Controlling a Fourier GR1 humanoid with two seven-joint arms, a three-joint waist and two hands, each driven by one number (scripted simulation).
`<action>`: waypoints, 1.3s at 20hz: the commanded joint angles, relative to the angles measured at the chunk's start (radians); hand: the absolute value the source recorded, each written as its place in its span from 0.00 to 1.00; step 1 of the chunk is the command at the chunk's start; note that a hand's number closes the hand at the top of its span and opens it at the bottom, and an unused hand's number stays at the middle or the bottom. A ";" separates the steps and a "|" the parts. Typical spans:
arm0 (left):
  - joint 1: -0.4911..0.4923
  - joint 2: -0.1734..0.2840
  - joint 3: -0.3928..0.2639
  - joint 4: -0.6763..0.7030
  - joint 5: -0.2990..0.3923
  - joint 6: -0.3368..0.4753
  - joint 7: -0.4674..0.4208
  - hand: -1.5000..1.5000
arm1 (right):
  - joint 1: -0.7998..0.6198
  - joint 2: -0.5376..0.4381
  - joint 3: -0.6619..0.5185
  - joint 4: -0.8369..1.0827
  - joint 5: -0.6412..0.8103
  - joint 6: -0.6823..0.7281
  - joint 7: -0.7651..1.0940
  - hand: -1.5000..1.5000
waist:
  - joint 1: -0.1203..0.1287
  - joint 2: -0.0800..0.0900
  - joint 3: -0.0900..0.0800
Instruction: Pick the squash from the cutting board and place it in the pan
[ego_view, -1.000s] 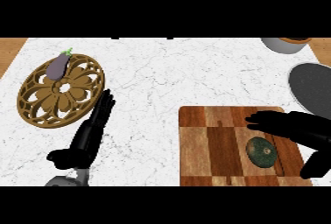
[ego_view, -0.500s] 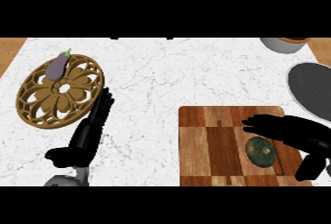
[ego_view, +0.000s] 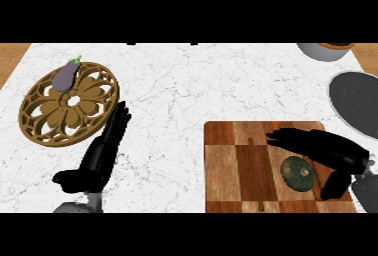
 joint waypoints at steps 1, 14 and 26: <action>-0.012 -0.039 -0.010 0.033 -0.037 -0.001 -0.025 0.50 | 0.023 0.054 -0.005 -0.001 0.056 0.023 0.009 0.00 | -0.002 0.000 0.000; -0.002 -0.037 0.023 -0.002 -0.027 -0.035 0.012 0.50 | -0.023 0.104 0.098 0.195 0.292 -0.197 -0.113 1.00 | 0.001 0.001 0.000; -0.008 -0.028 0.062 -0.011 -0.014 -0.048 0.039 0.50 | -0.080 0.189 -0.150 0.125 0.160 -0.199 0.007 1.00 | -0.013 -0.004 -0.001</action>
